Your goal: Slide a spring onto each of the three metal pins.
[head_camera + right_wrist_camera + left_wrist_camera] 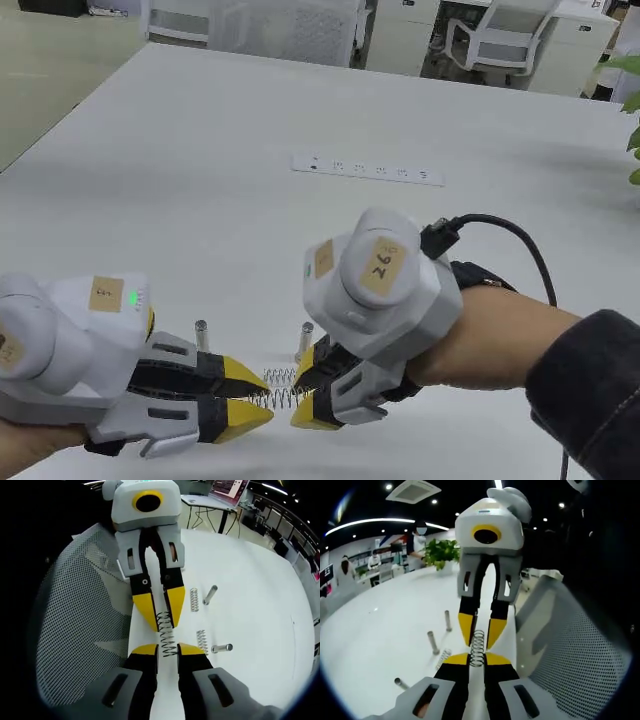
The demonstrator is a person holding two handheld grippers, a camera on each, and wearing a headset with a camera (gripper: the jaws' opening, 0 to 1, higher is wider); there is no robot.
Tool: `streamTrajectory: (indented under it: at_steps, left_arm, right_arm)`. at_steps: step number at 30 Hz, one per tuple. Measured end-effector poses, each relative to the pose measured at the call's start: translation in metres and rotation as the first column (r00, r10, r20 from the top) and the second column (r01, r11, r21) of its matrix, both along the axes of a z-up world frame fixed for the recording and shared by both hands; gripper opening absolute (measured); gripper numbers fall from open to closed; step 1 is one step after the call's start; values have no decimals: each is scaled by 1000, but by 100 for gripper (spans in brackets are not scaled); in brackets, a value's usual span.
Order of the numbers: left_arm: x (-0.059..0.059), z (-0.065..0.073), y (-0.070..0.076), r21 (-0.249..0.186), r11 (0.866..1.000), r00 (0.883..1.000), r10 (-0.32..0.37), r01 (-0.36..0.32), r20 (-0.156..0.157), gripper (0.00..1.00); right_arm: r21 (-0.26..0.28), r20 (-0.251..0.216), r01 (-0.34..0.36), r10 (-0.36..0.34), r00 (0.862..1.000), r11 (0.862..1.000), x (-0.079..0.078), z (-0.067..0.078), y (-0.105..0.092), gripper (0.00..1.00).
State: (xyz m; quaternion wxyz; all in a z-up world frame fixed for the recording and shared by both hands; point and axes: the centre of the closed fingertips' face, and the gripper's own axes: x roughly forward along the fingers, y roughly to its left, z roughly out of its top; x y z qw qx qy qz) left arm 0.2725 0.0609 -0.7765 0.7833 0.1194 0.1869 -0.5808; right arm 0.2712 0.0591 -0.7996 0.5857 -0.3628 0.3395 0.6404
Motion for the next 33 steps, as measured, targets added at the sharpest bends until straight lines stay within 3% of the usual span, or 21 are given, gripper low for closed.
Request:
streamTrajectory:
  at_steps: [5,15,23,33]
  left_arm:
    - [-1,10,-4,-45,999,1000,-3,4,9,2]
    - [0,9,-4,-45,999,1000,1,-1,6,3]
    - [-1,4,-3,-32,999,1000,5,-5,-15,3]
    - [-5,0,-4,-15,1000,1000,-9,9,-20,3]
  right_arm:
    - [-5,-5,3,-3,1000,1000,-1,-2,-2,11]
    - [-3,12,-4,4,1000,1000,1,0,-2,9]
    - [14,13,4,-4,1000,1000,-2,10,1,8]
    - [48,-1,3,-3,1000,999,-8,22,11,8]
